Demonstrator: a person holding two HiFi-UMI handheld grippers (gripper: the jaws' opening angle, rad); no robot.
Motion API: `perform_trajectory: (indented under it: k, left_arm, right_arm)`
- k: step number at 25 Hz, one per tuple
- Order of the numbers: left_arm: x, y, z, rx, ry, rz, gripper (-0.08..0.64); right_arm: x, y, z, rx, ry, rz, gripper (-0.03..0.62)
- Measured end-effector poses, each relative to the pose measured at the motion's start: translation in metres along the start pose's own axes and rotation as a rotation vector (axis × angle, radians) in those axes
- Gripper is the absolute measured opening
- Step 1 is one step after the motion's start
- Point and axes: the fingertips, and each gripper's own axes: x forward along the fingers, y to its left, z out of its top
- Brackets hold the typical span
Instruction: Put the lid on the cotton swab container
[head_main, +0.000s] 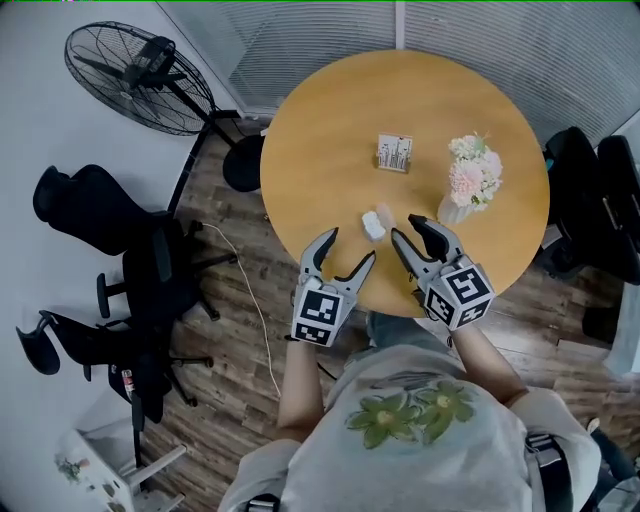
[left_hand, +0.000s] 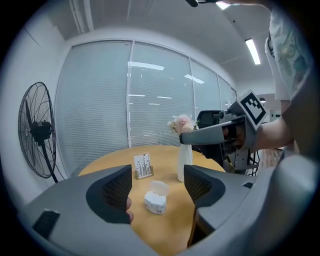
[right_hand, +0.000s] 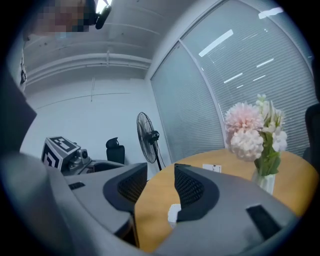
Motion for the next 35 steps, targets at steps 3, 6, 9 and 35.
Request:
perform_trajectory:
  k: [3, 6, 9, 35]
  left_arm:
    - [0.014, 0.006, -0.012, 0.041, 0.054, -0.008, 0.333]
    - [0.03, 0.006, -0.03, 0.058, 0.1, -0.025, 0.333]
    - [0.042, 0.006, -0.044, 0.069, 0.141, -0.049, 0.359]
    - [0.12, 0.006, -0.156, 0.064, 0.371, -0.199, 0.396]
  right_arm:
    - [0.012, -0.012, -0.006, 0.013, 0.024, -0.011, 0.179]
    - [0.022, -0.022, -0.017, 0.032, 0.051, -0.016, 0.179]
    - [0.032, -0.028, -0.025, 0.043, 0.077, -0.016, 0.179]
    - [0.073, -0.067, -0.126, 0.189, 0.292, -0.006, 0.176]
